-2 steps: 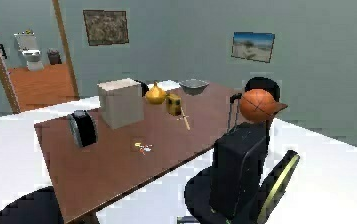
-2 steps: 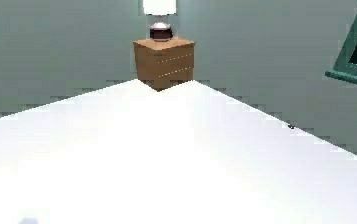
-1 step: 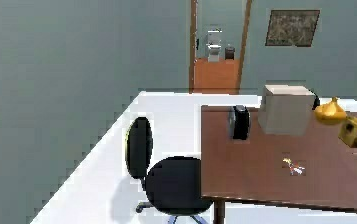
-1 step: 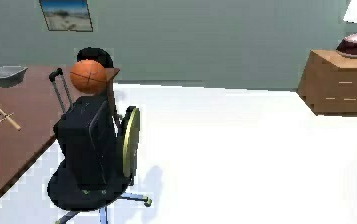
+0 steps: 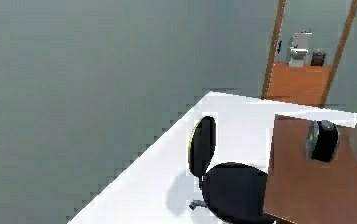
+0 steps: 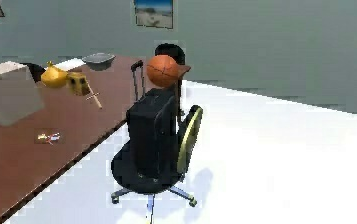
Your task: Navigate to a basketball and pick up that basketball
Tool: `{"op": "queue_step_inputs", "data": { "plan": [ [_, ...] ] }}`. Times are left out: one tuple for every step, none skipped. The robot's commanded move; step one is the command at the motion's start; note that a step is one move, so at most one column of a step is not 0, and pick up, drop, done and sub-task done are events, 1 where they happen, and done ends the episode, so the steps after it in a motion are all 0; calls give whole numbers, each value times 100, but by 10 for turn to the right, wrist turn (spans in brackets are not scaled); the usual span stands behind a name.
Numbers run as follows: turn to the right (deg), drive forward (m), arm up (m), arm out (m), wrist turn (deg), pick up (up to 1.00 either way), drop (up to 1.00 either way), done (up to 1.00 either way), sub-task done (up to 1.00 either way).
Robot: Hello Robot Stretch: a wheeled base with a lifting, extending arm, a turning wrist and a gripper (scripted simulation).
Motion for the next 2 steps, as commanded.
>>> {"op": "queue_step_inputs", "data": {
  "plan": [
    [450,0,0,0,0,0,0,0,0],
    [450,0,0,0,0,0,0,0,0]
  ]
}}
